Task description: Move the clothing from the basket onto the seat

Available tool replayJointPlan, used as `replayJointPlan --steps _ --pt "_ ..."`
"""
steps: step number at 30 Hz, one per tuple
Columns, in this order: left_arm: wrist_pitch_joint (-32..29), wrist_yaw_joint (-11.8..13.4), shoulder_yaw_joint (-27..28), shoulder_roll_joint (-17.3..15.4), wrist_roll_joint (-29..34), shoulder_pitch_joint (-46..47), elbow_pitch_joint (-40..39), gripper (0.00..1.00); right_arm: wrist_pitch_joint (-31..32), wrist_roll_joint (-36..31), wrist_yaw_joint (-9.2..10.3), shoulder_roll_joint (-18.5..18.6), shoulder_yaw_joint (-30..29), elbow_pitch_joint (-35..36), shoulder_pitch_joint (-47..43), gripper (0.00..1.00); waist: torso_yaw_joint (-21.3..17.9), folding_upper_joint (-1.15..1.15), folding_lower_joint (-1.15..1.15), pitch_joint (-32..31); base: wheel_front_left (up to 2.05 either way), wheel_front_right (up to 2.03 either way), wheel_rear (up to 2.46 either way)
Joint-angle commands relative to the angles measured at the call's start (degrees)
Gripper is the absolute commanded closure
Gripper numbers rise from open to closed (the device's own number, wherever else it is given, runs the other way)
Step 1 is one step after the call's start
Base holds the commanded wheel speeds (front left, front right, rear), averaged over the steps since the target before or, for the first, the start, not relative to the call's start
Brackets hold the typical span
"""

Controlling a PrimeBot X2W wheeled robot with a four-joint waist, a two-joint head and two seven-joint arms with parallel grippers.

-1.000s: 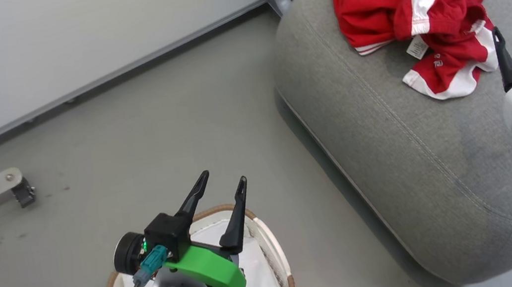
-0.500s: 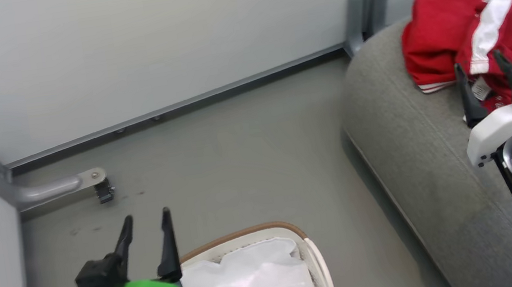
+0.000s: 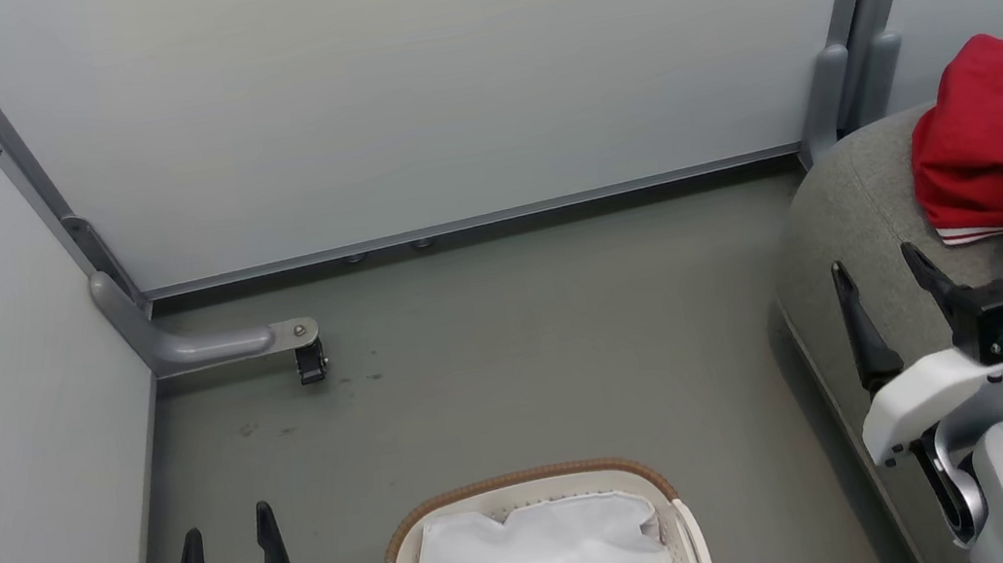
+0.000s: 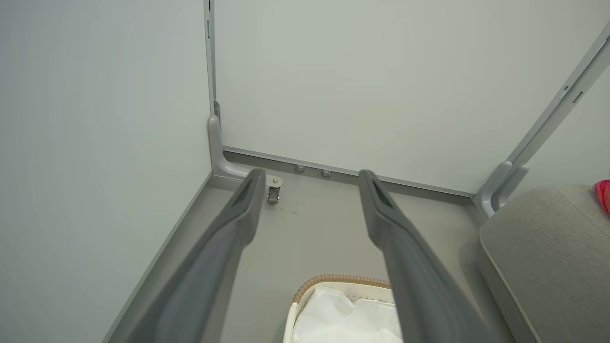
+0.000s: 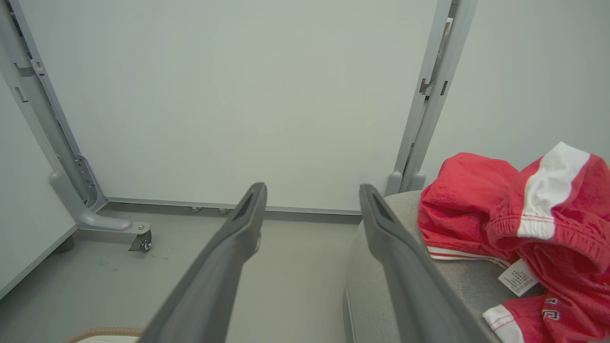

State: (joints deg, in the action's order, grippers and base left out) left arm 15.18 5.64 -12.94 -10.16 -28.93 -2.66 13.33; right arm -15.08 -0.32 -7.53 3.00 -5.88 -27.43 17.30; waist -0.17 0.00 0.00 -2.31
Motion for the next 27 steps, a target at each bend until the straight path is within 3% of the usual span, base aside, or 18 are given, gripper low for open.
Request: replayJointPlan --steps 1,10,27 --pt "-0.1 -0.3 0.4 0.2 0.4 -1.2 -0.1 0.0 -0.1 0.5 0.08 0.1 0.0 1.1 -2.1 0.0 1.1 0.0 0.0 -0.9 0.0 0.0 0.0" --pt "-0.1 -1.1 0.4 2.0 1.5 -4.5 0.1 0.0 -0.1 7.3 0.08 0.0 4.9 6.3 -10.3 0.0 0.9 0.0 0.0 -1.9 0.0 0.0 0.0" --pt "-0.1 -1.6 0.5 2.4 2.4 -4.9 -0.2 0.0 -0.1 8.9 0.08 0.0 6.7 6.7 -14.8 0.0 0.4 0.0 0.0 -2.5 0.0 0.0 0.0"
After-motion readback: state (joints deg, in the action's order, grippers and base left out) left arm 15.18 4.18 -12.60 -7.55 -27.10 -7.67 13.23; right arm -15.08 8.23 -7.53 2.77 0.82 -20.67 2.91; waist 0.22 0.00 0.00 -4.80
